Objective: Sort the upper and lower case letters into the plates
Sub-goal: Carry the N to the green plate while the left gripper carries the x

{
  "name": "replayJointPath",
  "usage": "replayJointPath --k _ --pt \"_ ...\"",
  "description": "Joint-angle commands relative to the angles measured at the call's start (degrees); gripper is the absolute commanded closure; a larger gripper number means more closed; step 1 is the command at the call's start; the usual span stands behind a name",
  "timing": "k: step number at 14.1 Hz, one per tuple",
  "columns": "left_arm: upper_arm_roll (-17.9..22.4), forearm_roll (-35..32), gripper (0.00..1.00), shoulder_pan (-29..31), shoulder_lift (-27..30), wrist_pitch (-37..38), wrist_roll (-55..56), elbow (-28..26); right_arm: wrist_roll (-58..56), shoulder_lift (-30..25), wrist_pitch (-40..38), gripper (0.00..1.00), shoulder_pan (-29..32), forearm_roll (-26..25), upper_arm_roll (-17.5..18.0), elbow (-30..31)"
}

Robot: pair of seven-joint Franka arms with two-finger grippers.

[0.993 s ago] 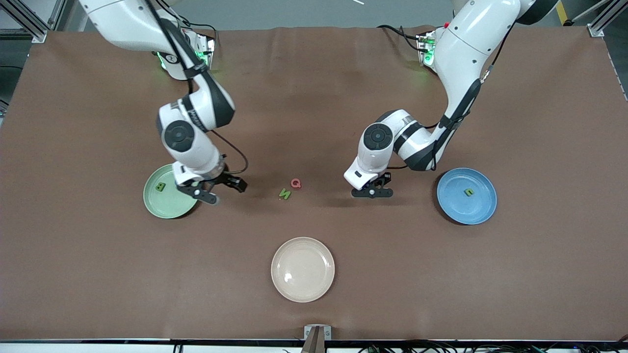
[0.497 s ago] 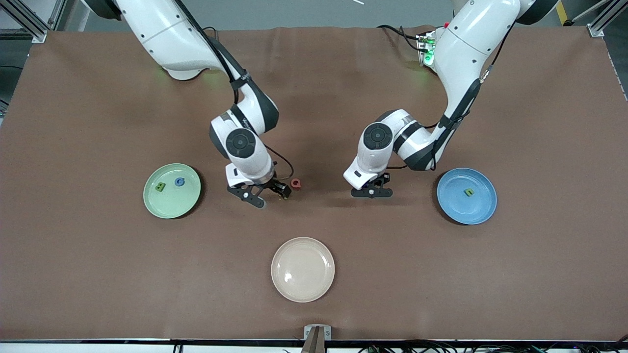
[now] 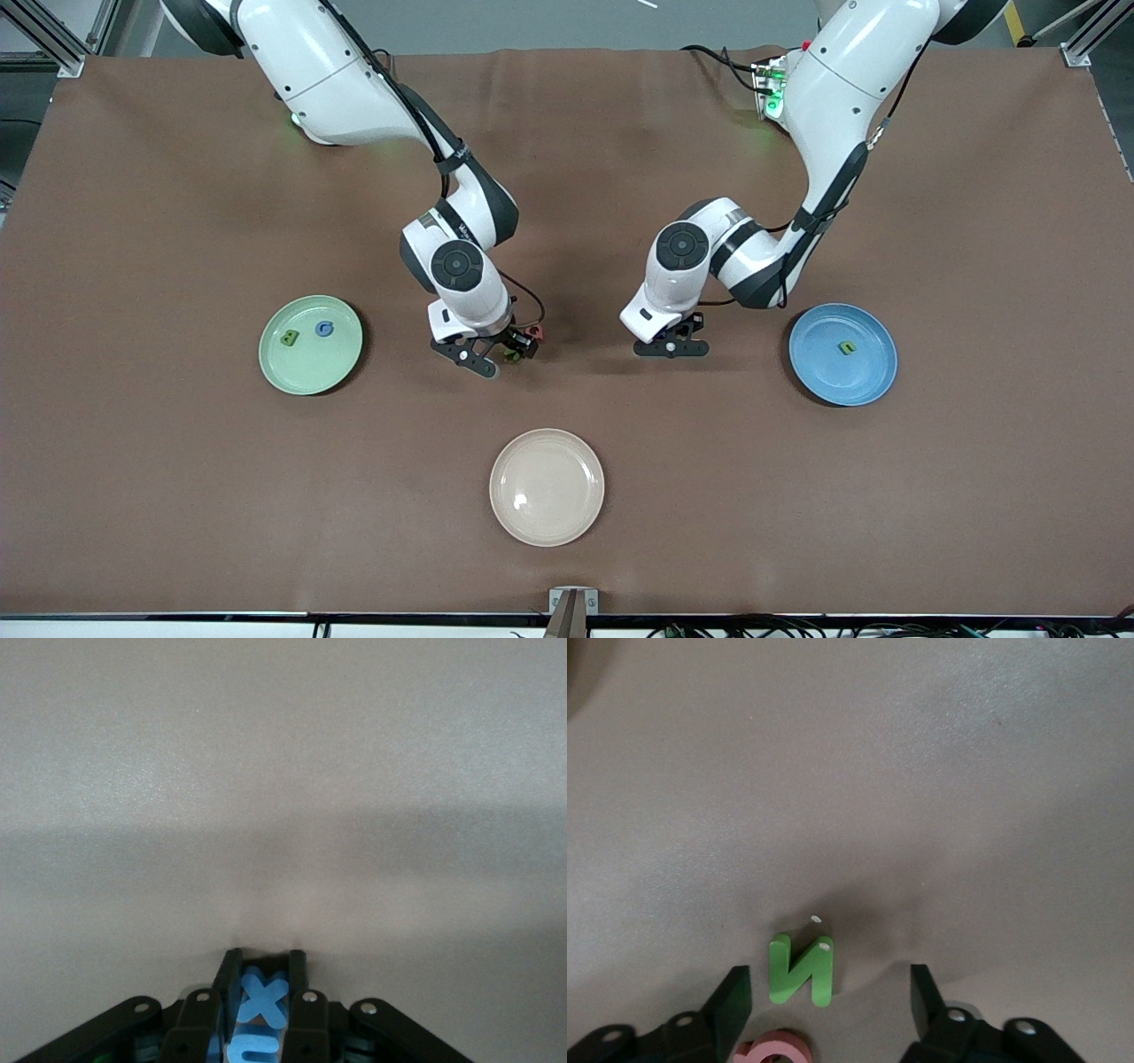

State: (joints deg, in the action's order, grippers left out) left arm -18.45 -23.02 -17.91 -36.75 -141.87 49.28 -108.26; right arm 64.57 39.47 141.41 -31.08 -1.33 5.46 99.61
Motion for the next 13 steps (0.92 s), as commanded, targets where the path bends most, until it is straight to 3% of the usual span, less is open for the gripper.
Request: replayJointPath --k 1,4,6,9,11,13 --pt "-0.09 -0.36 0.87 0.77 1.76 -0.25 -0.32 -0.72 1.0 0.69 0.01 0.32 -0.82 -0.43 -0.8 -1.09" --pt "-0.44 -0.27 0.9 2.69 5.53 2.11 -3.39 -0.9 1.61 1.48 0.7 0.34 -0.82 -0.43 -0.8 -1.17" --pt "-4.9 -0.27 0.9 8.47 7.47 5.8 -8.29 -0.98 2.4 2.18 1.32 0.34 -0.91 -0.43 -0.8 -1.61" --pt "-14.91 -0.36 0.9 23.04 10.29 12.82 -19.45 -2.38 2.93 2.71 1.32 0.37 -0.91 -0.43 -0.8 -2.23" --pt "-18.71 -1.14 0.9 30.97 12.57 12.94 -25.34 -6.32 2.93 2.71 1.32 0.46 -0.82 -0.95 -0.8 -2.14" --pt "-19.95 -1.24 0.9 35.21 14.68 12.15 -30.27 -9.14 2.84 2.71 1.24 0.62 -0.73 -1.39 -0.8 -2.14"
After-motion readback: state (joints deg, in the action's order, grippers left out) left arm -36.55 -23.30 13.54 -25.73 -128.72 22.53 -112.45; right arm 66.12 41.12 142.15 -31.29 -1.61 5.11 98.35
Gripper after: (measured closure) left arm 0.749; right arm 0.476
